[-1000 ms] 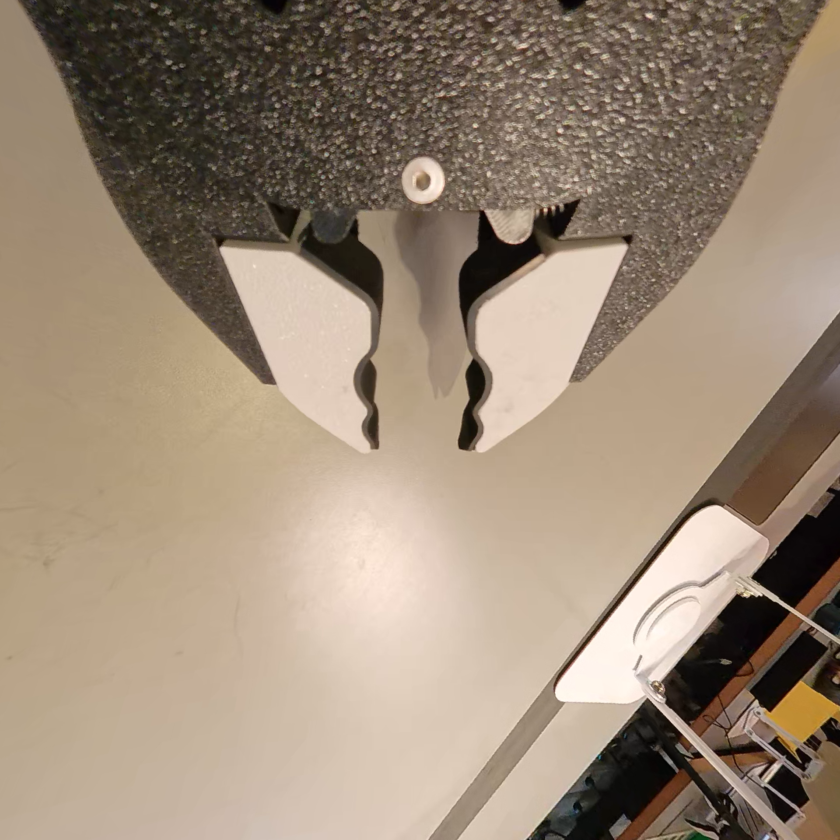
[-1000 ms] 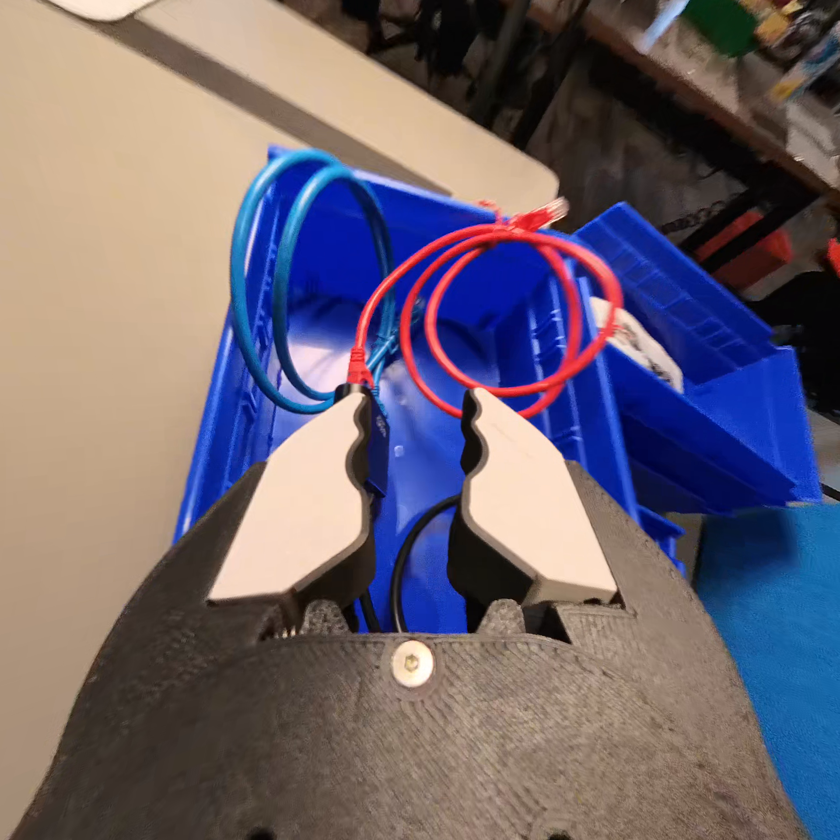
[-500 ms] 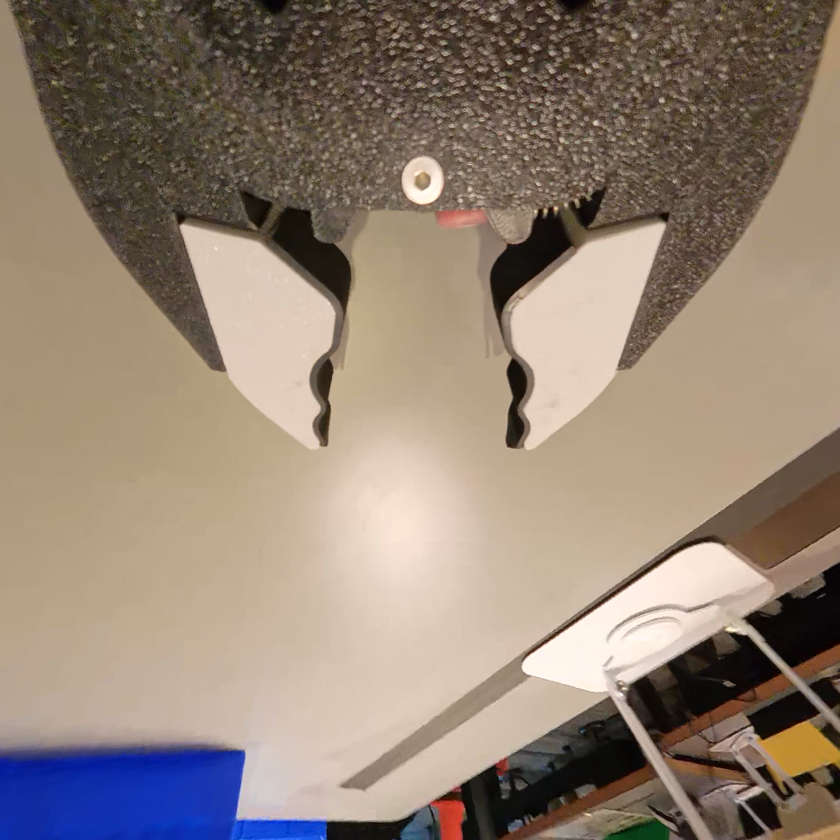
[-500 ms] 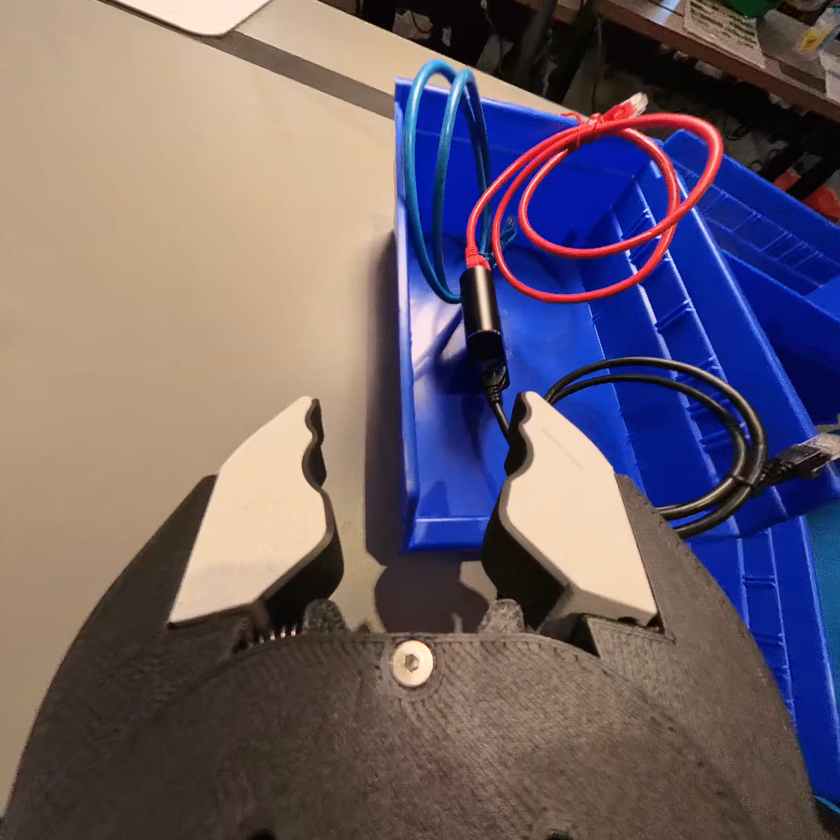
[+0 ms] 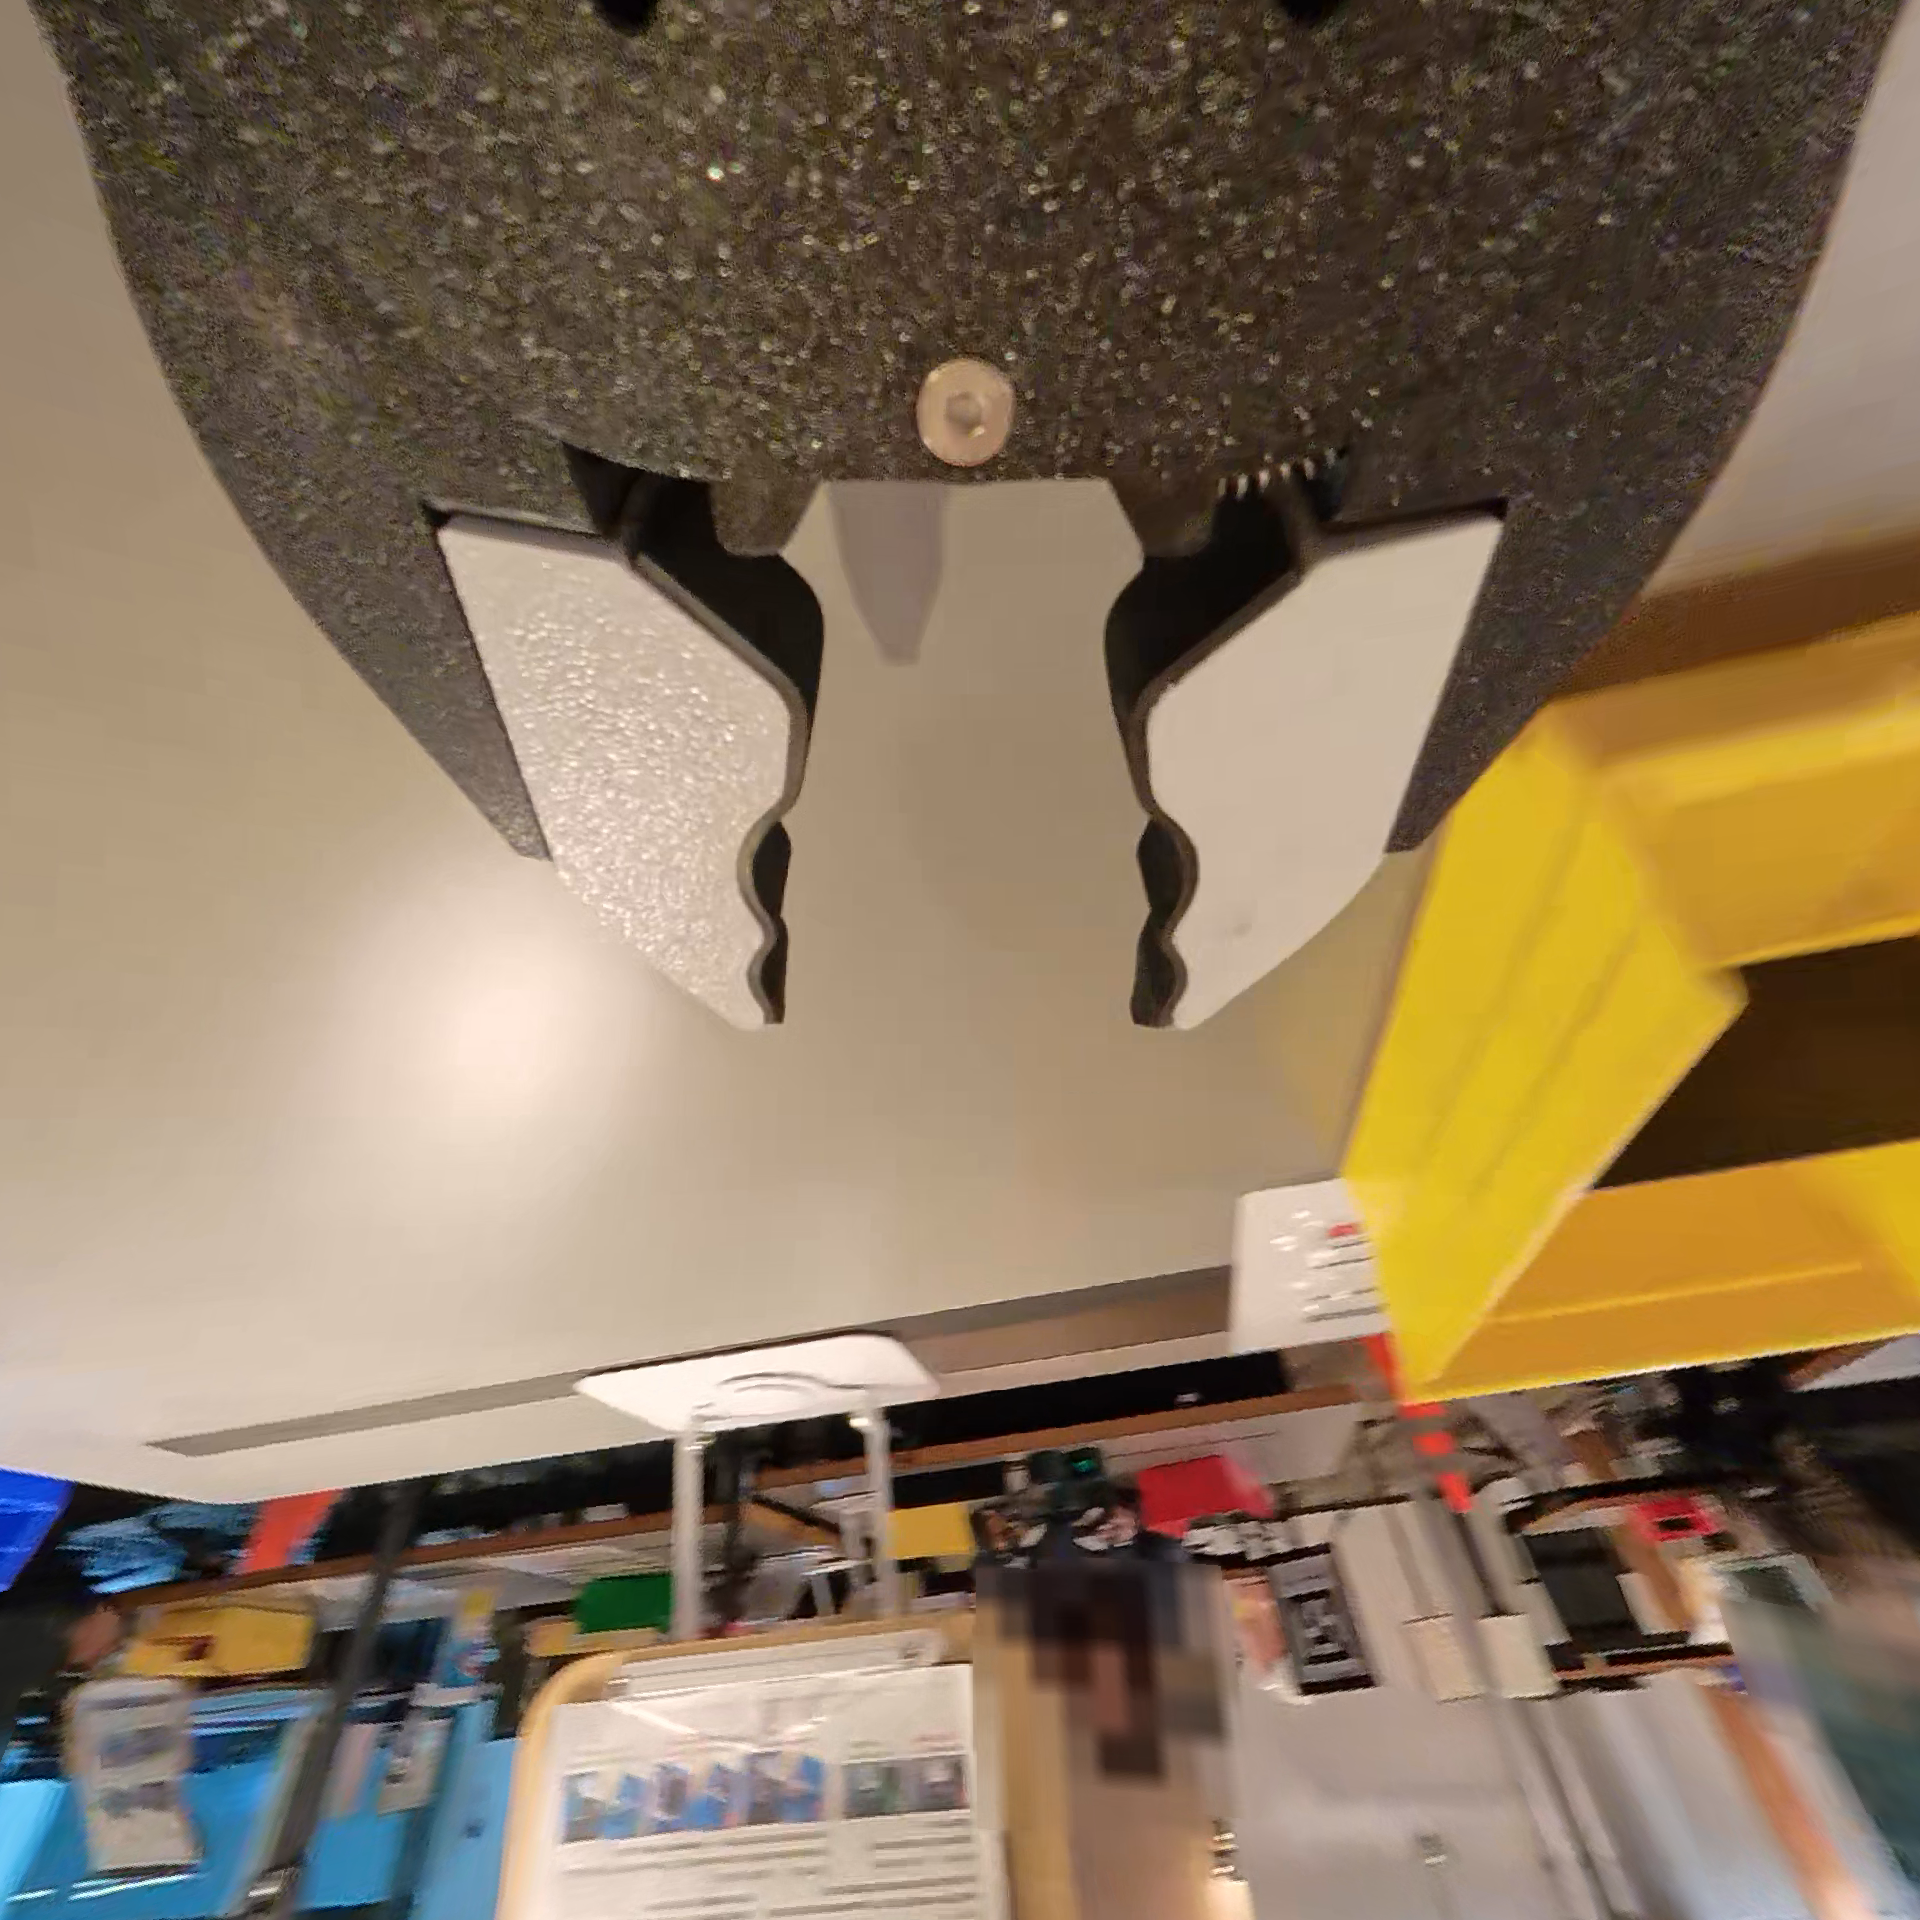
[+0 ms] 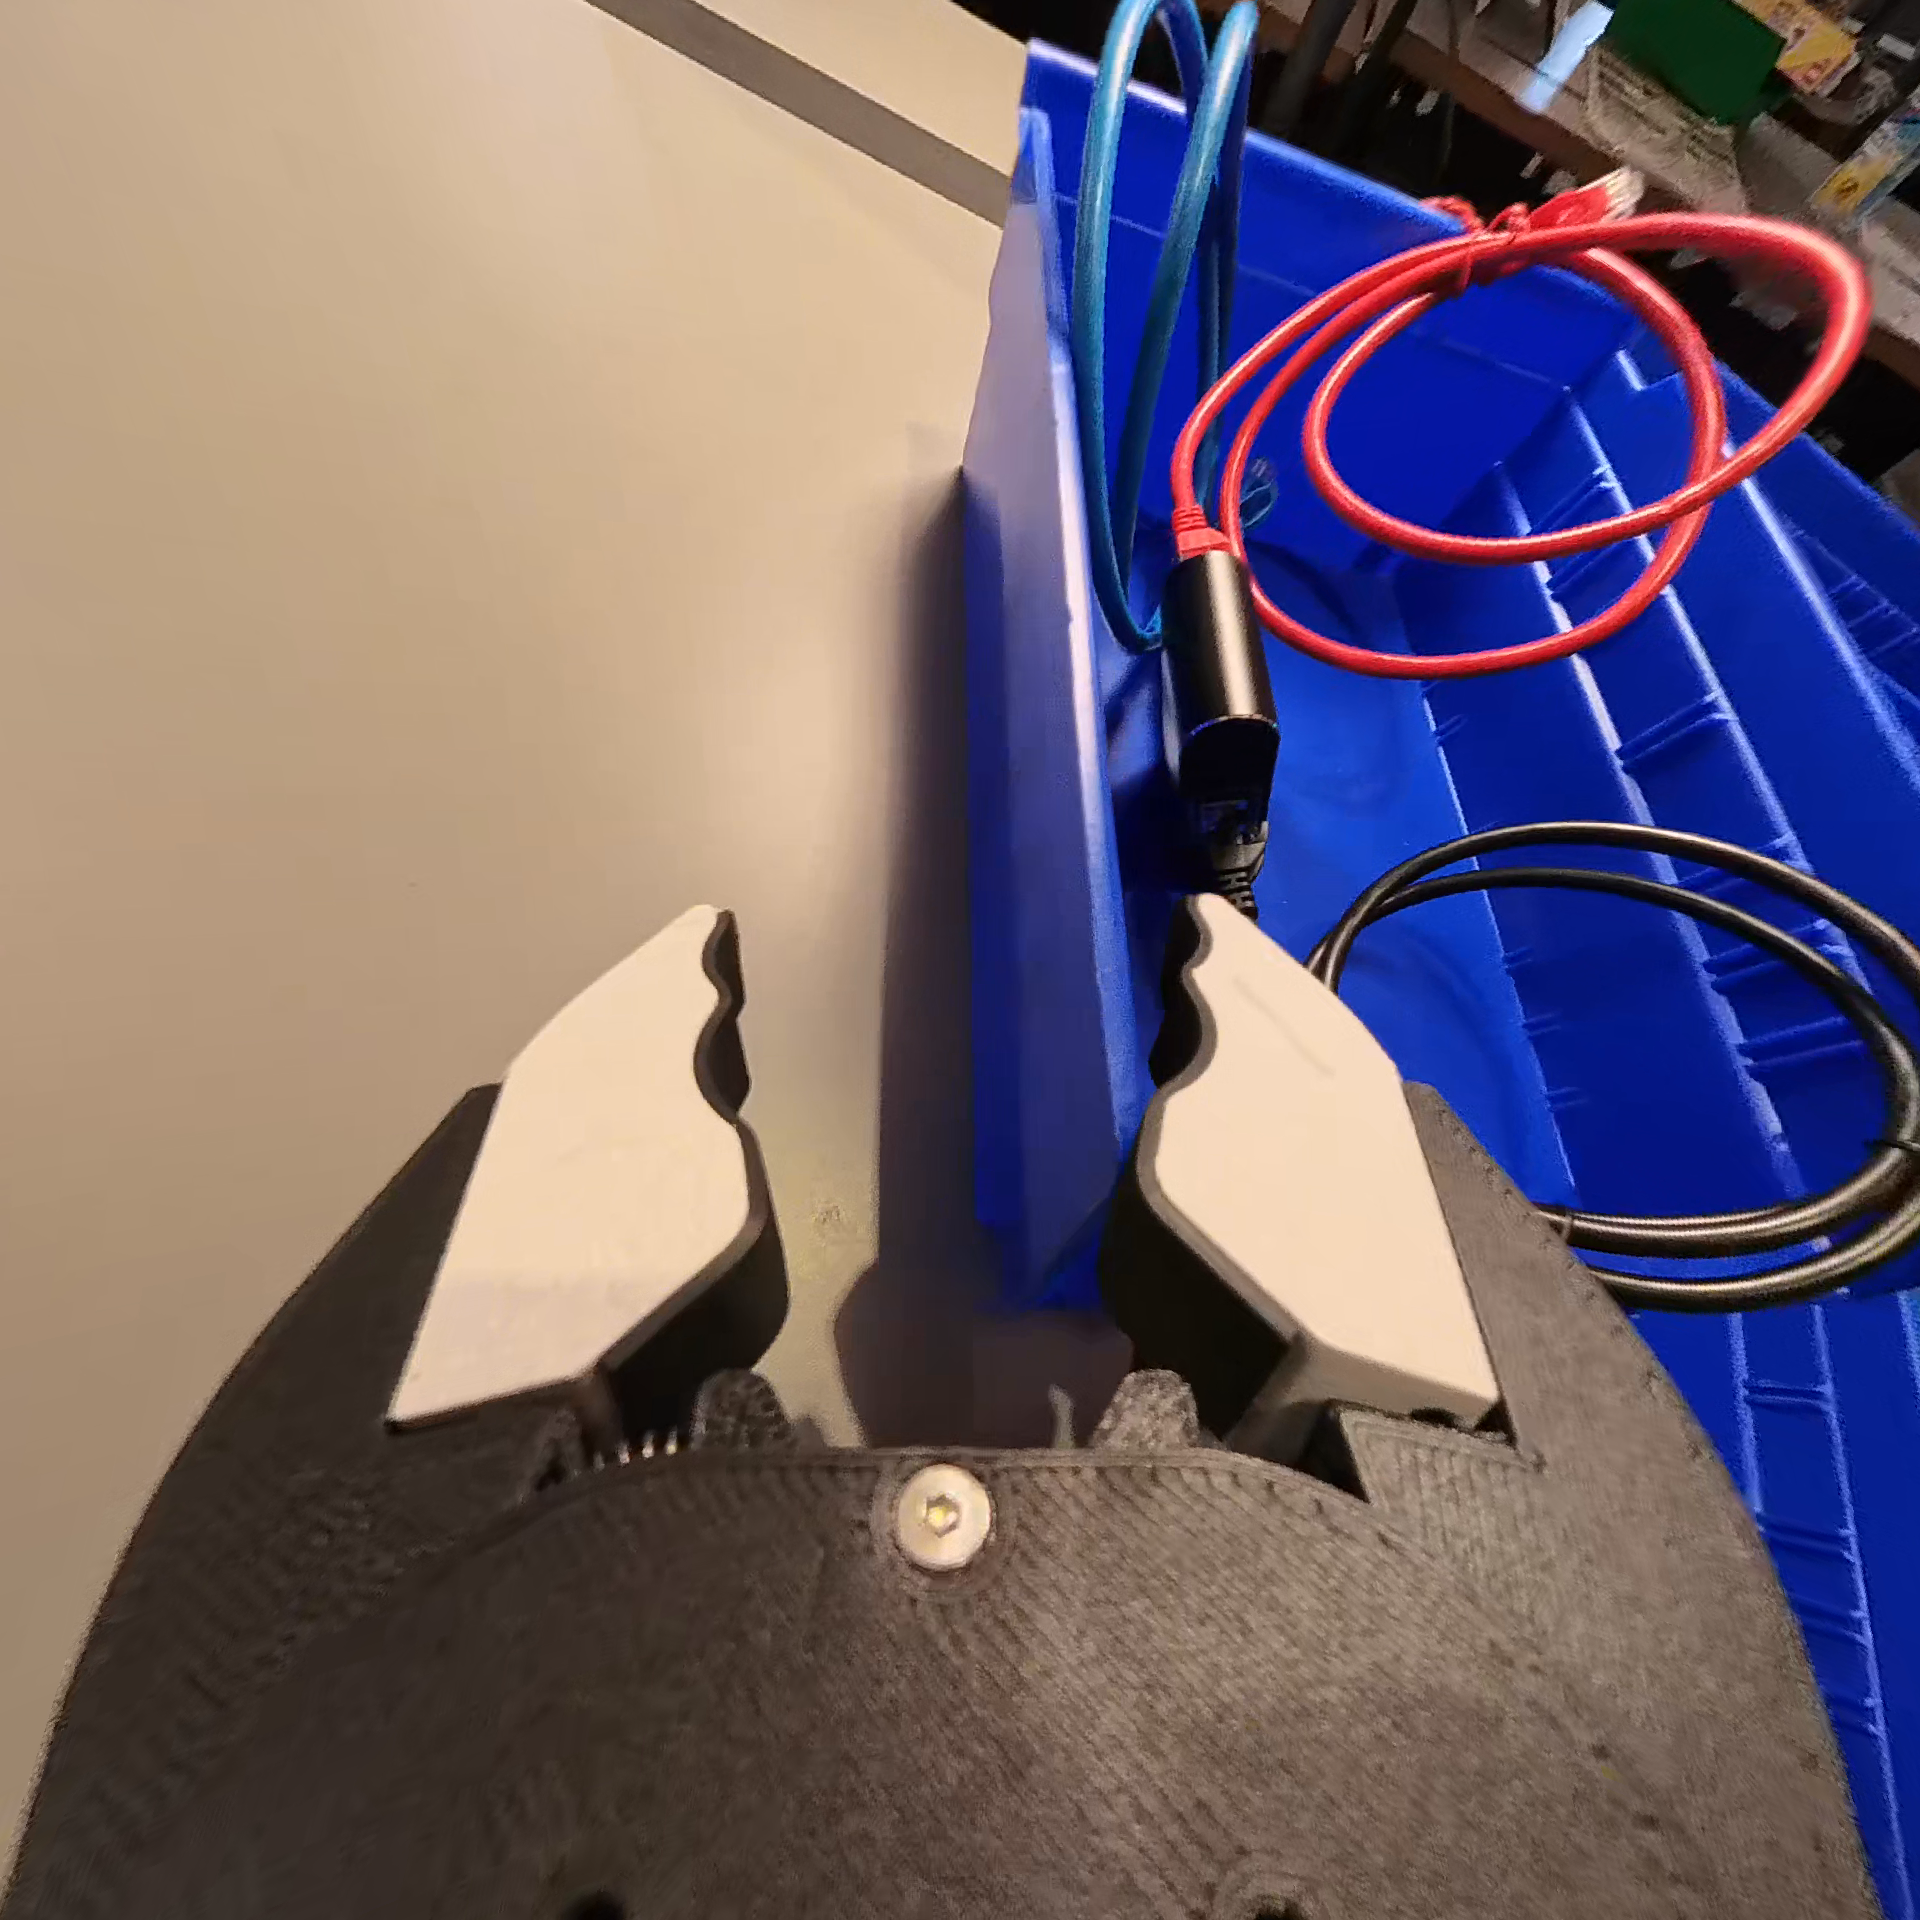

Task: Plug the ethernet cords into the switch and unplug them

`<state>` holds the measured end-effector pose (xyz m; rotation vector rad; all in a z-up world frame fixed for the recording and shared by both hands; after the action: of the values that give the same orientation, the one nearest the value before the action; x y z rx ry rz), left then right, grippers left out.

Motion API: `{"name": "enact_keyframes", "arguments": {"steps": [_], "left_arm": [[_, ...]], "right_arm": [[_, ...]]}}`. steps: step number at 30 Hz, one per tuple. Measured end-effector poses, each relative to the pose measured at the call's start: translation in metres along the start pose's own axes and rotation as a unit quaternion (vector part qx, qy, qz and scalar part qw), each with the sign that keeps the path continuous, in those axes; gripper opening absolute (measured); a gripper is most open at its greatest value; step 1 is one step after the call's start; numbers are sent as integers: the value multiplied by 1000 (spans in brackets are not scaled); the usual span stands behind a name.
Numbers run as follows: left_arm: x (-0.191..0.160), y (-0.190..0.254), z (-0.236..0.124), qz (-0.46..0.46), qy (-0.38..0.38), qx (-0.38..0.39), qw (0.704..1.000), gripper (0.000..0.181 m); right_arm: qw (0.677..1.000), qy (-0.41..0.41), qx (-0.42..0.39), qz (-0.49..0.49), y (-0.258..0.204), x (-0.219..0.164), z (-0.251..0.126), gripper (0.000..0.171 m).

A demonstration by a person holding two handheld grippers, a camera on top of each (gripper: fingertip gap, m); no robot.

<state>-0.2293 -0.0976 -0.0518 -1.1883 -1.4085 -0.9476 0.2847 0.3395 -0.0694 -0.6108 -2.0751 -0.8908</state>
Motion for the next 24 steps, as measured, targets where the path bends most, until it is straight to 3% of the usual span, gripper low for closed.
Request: {"name": "enact_keyframes", "arguments": {"steps": [4, 8, 14, 19, 21, 24], "left_arm": [[-7, -39, -46, 0, -18, 105, 994, 70], [-3, -76, -59, 14, -52, 148, 988, 74], [6, -137, -24, 44, -89, 166, 981, 75], [-5, -160, 13, 52, -152, 149, 976, 75], [-8, -164, 22, 71, -171, 151, 971, 67], [-17, -161, 33, 84, -192, 130, 969, 28]], "right_arm": [[1000, 13, -13, 1, 1, -1, -2, 76], [999, 23, -29, 8, 6, 0, -3, 74], [999, 21, -48, 6, 9, 3, 11, 68], [995, 20, -98, 0, 16, 3, 21, 58], [992, 17, -123, -12, 19, 2, 26, 55], [988, -1, -146, -38, 20, -2, 32, 50]]}}
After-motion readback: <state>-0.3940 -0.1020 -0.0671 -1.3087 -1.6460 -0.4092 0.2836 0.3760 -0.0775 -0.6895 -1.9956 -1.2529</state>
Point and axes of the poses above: each gripper's, where its closed fingertips meet, z out along the fingers, x out of its top, y = z × x across the jaws, the point moved 4 cm from there along -z, back along the fingers, and after that the axes turned 12 degrees about -x, right-handed, at the moved point
